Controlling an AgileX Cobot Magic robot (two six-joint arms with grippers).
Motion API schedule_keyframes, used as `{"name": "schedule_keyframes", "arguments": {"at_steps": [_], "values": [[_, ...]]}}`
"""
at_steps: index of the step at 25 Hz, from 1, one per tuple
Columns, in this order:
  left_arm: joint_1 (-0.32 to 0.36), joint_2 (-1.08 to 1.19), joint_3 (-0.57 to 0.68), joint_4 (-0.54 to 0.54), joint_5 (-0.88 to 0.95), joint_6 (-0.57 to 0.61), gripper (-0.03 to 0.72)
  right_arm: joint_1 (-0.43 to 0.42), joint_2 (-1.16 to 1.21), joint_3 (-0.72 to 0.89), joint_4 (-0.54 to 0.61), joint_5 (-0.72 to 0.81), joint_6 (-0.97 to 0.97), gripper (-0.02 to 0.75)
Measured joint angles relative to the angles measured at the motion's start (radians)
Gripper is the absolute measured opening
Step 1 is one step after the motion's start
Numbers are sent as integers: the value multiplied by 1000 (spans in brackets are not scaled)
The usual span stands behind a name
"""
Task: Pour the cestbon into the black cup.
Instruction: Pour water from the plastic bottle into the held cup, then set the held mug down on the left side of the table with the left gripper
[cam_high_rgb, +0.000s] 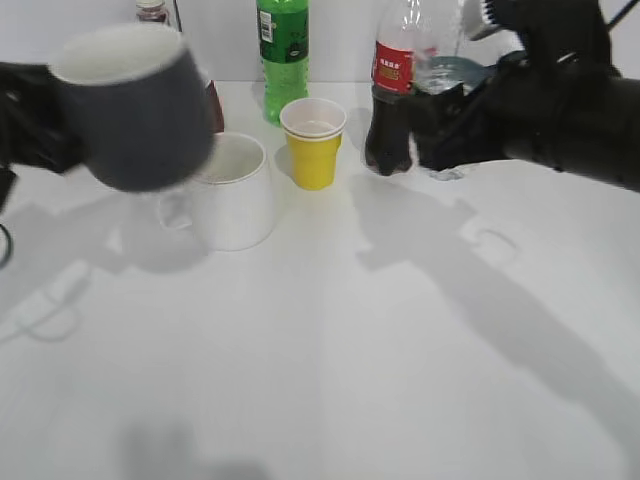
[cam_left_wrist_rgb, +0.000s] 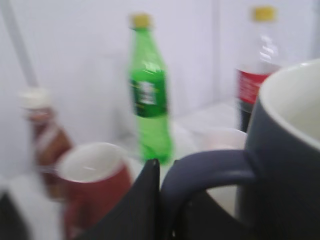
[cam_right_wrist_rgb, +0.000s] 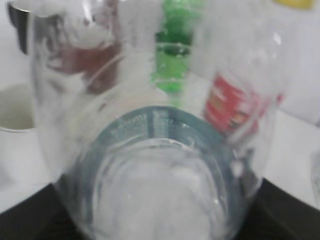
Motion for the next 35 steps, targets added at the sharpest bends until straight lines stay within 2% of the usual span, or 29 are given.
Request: {"name": "schedule_keyframes", "arguments": {"at_steps": [5,10,16,21,27,35], "values": [[137,-2,0,-44,-36,91,38,-40,0,8,5,10,23,461],[208,44,0,-158,-77,196,38,-41,0,8,0,14,27,461],[216,230,0,-288,-227,314,38,-41,0,8,0,14,28,461],[220,419,-1,-398,-356,341,38,-41,0,8,0,15,30,461],[231,575,-1,-420,-361,345,38,-41,0,8,0,17,30,461],[231,599,-3,-413,-403,340,56,-41,0,8,5,17,33,461]]}}
